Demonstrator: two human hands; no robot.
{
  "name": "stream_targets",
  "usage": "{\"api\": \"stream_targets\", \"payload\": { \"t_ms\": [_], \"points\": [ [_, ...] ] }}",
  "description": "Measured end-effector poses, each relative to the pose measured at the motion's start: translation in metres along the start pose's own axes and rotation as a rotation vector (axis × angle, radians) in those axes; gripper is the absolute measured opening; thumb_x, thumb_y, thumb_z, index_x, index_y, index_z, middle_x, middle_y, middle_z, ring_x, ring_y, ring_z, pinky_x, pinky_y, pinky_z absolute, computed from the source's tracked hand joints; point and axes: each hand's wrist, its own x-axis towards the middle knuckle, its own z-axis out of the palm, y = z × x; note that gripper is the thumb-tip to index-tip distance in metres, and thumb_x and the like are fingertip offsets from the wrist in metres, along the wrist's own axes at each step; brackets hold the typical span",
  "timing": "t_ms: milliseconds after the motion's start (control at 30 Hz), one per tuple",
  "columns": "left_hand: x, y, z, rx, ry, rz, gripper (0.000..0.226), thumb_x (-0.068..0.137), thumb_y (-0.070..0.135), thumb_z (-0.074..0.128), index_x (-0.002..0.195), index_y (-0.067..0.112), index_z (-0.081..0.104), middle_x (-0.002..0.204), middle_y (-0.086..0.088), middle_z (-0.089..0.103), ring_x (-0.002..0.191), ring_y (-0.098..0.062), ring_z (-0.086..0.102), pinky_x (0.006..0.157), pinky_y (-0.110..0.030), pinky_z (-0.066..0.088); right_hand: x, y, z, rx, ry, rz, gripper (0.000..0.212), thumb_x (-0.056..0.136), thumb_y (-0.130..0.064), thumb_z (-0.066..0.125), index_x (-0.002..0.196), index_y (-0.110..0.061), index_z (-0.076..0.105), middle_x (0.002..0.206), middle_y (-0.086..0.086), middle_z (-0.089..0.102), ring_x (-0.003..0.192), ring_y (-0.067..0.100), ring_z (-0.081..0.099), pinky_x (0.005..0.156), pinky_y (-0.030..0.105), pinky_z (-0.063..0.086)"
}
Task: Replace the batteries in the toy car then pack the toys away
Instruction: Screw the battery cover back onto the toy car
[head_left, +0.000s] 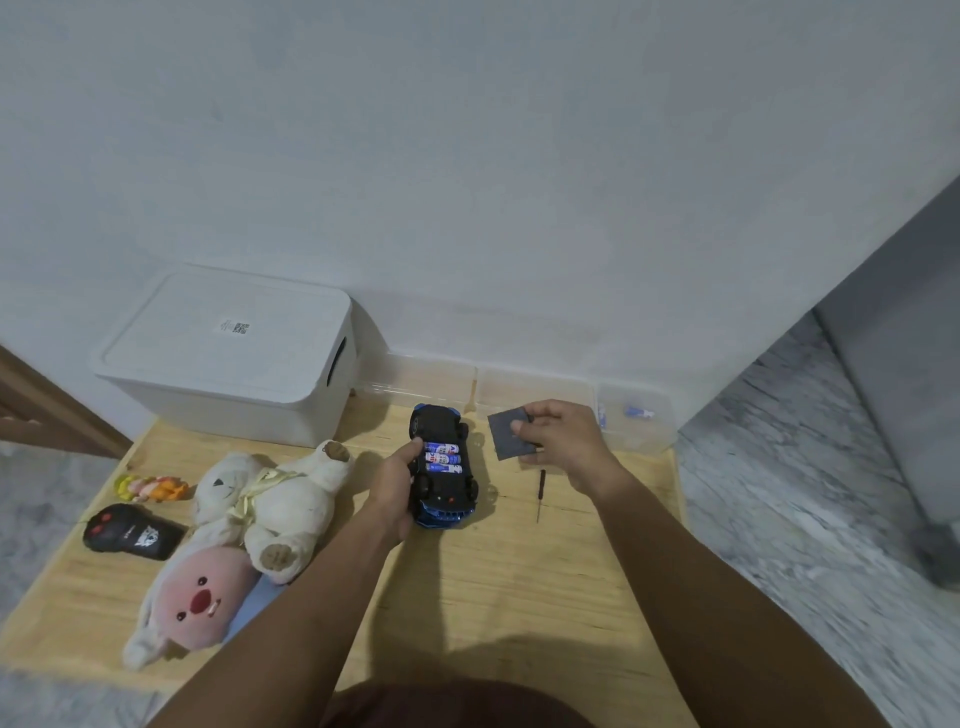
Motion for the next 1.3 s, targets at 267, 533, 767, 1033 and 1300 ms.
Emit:
{"api": "stream_targets", "payload": {
  "t_ms": [267,533,767,1033,1300],
  "points": [
    [-0.007,0.008,0.010,-0.007,-0.100,0.034,0.042,0.100,0.035,0.043,0.119,0.004,0.063,0.102,-0.017,0.072,0.084,-0.032,0.069,0.070,-0.038,0.055,-0.008,-0.018,0.013,-0.055,-0.044,-0.045,0.020,0.086,-0.005,0.069,0.104,-0.010,0.063,0.095,0.021,0.069,0.083,0.032,0.071,0.062,0.039,0.061],
    [-0.009,0.012,0.013,0.033,-0.124,0.053,0.043,0.099,0.037,0.044,0.120,0.005,0.063,0.101,-0.016,0.073,0.082,-0.030,0.071,0.068,-0.036,0.055,-0.019,-0.041,0.029,-0.167,-0.111,-0.065,0.014,0.086,-0.016,0.066,0.090,-0.003,0.070,0.077,0.017,0.073,0.066,0.029,0.073,0.065,0.042,0.061],
    [-0.014,0.014,0.013,0.052,-0.131,0.062,0.044,0.099,0.037,0.043,0.121,0.005,0.064,0.107,-0.018,0.071,0.086,-0.033,0.069,0.073,-0.039,0.056,-0.015,-0.043,0.029,-0.413,-0.169,-0.136,0.009,0.088,-0.019,0.068,0.091,-0.010,0.070,0.075,0.008,0.072,0.064,0.016,0.070,0.058,0.026,0.055],
    [-0.015,0.016,0.016,0.040,-0.196,0.066,0.042,0.100,0.034,0.041,0.118,0.005,0.065,0.105,-0.017,0.072,0.086,-0.033,0.069,0.080,-0.042,0.055,-0.006,-0.042,0.034,-0.728,-0.133,-0.311,0.019,0.090,-0.033,0.063,0.078,-0.019,0.068,0.085,0.002,0.068,0.084,0.019,0.063,0.077,0.032,0.050],
    [-0.015,0.018,0.018,0.042,-0.193,0.070,0.043,0.100,0.034,0.043,0.124,0.005,0.062,0.123,-0.019,0.066,0.100,-0.035,0.066,0.084,-0.043,0.054,-0.006,-0.044,0.038,-0.751,-0.149,-0.304,0.022,0.091,-0.031,0.062,0.074,-0.019,0.065,0.071,-0.013,0.056,0.074,0.011,0.055,0.070,0.024,0.039]
  ]
}}
